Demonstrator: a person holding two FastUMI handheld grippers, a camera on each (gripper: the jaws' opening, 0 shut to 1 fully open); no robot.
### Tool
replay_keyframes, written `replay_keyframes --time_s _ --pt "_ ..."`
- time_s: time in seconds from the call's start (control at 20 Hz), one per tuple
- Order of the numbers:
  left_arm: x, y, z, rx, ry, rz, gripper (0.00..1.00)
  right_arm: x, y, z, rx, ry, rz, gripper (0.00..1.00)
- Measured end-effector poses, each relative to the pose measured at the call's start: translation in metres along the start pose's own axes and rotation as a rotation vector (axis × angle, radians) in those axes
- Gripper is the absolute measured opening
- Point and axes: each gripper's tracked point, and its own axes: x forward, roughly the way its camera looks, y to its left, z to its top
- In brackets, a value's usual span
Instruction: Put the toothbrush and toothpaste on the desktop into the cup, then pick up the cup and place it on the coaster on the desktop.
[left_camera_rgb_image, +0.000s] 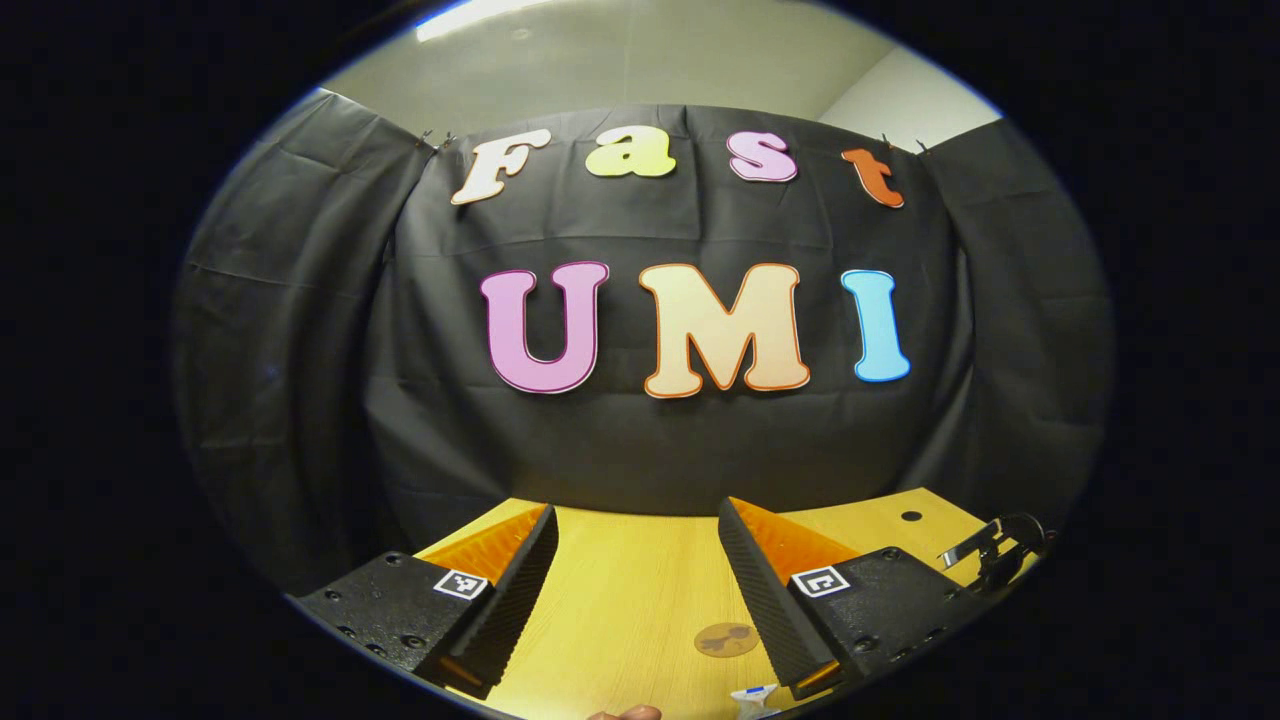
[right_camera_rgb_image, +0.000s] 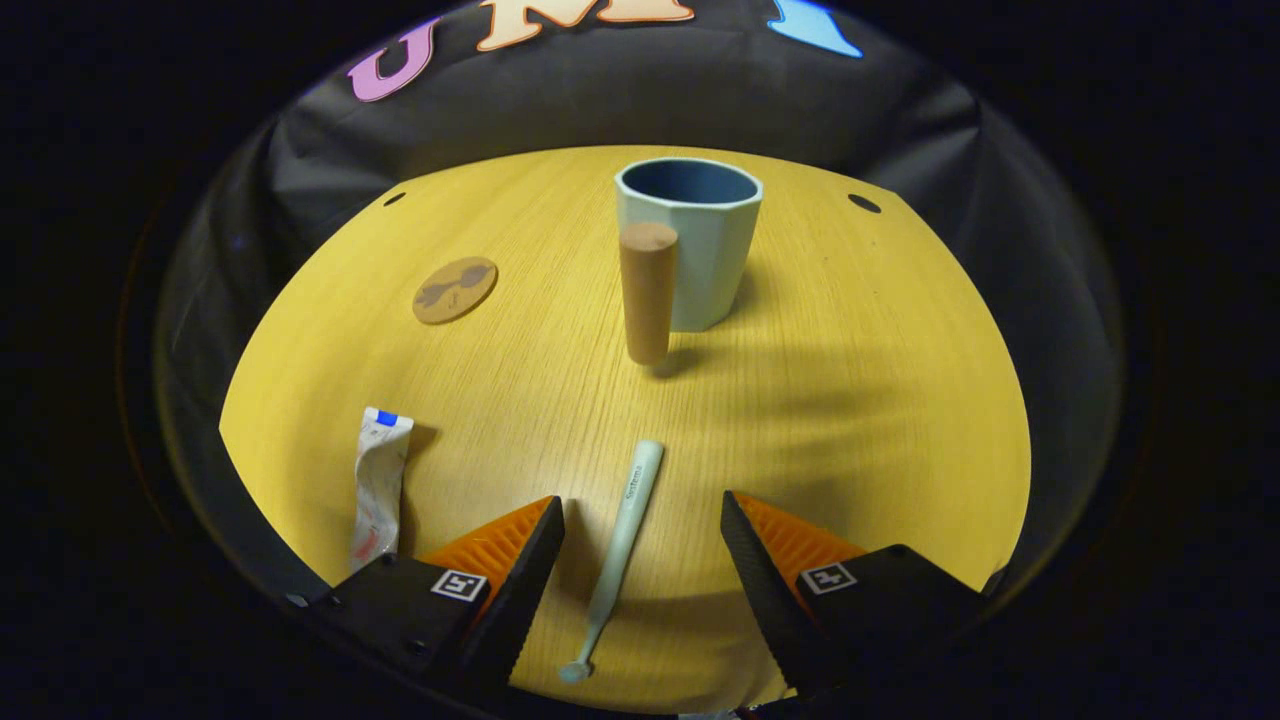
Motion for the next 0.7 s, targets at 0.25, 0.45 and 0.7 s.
replay_keyframes --time_s 0.25,0.45,0.7 --pt "0.001 -0.004 -0.012 0.014 0.024 -0.009 0.94 0.004 -0.002 0.007 -0.003 0.012 -0.011 0.67" --pt "0.002 -0.017 -0.022 0.027 0.048 -0.033 0.94 0.005 0.003 0.005 -0.023 0.049 -0.005 0.21" --pt "0.002 -0.037 -0.038 0.033 0.094 -0.084 0.94 0.004 0.005 0.005 -0.003 0.1 0.055 0.06"
